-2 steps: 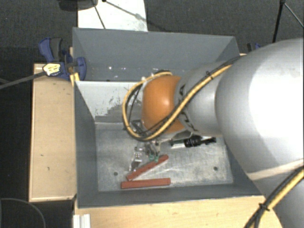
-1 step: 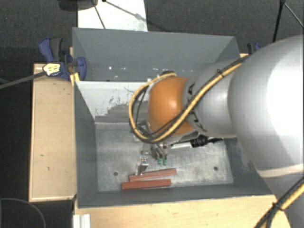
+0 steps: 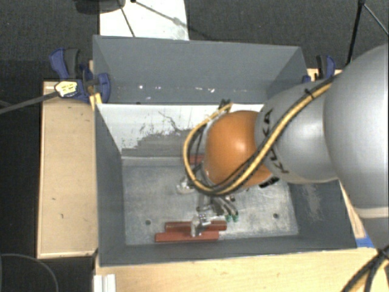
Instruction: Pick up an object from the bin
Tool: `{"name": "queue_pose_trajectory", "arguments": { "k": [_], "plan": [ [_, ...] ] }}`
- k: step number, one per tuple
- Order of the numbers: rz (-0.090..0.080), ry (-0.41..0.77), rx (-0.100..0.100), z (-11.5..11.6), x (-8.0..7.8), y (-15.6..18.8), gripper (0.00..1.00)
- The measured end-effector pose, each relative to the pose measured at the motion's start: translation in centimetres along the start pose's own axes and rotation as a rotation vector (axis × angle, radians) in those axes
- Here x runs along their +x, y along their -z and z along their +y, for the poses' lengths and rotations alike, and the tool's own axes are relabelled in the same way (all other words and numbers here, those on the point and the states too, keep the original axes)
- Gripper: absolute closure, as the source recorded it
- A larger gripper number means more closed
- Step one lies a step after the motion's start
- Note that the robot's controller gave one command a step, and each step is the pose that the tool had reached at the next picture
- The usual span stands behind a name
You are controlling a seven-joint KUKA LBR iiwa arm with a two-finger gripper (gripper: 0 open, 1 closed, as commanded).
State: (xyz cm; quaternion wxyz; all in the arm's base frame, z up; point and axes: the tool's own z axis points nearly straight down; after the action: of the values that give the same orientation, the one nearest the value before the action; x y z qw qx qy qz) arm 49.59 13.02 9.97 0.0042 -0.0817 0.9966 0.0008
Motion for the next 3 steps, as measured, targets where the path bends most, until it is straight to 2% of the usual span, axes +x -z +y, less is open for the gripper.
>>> {"name": "queue_pose_trajectory", "arguments": {
  "k": [1, 2, 3],
  "plan": [
    [0.01, -0.01, 0.002, 0.6, 0.8, -0.2, 0.0],
    [-0.002, 0.044, -0.003, 1.2, 0.5, -2.4, 1.0],
    [-0.026, 0.038, -0.004, 1.2, -0.1, -2.3, 0.0]
  ]
}}
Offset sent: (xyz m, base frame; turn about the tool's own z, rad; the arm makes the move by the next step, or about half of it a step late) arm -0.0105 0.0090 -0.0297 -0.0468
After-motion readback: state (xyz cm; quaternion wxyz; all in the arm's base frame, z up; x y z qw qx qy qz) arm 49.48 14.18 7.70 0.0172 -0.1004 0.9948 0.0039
